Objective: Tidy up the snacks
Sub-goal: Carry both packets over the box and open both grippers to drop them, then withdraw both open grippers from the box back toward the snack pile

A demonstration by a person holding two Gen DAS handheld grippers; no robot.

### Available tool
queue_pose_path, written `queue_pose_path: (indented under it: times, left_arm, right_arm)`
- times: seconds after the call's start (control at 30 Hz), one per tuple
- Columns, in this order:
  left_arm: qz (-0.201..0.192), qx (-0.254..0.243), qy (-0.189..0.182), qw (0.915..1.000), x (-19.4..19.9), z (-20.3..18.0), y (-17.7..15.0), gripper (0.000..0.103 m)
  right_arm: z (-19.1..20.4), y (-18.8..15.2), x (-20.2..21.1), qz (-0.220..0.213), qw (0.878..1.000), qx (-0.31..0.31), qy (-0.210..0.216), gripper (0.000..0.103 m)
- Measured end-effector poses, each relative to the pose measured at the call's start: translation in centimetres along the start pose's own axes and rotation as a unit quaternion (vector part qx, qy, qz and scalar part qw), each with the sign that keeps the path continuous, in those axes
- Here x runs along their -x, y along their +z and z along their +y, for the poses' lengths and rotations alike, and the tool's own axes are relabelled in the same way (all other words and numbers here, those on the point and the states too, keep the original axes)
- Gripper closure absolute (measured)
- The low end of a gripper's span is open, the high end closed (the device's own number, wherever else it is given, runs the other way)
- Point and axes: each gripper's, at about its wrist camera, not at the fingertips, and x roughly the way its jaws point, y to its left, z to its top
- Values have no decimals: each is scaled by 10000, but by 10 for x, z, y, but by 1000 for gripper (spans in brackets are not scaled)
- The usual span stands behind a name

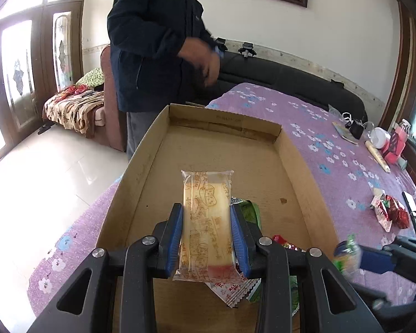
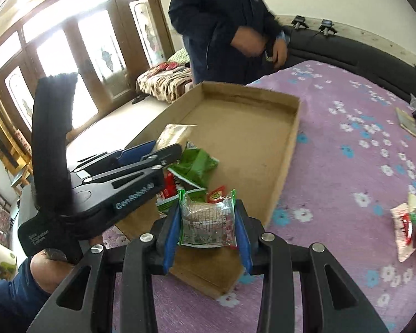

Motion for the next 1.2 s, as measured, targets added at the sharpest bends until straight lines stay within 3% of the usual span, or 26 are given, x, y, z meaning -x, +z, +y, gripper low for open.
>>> queue_pose_path:
  times: [0.47, 0.67, 0.8, 1.2]
  left_arm:
    - [-10, -67, -16, 10000, -1, -2, 1, 67]
    - [-24, 10, -74, 10000, 0, 2, 2, 63]
    - [-45, 36, -81, 10000, 1, 3, 2, 55]
    - [-57, 83, -88, 9999, 2, 5, 2, 51]
  right_arm:
    - [-4, -8, -18, 103, 9998, -102, 141, 64]
    - [-2, -8, -17, 111, 9998, -45, 180, 62]
    - [0, -9, -15, 87, 9998, -21, 162, 60]
    - [-5, -5, -6, -45, 9998, -75, 174, 57]
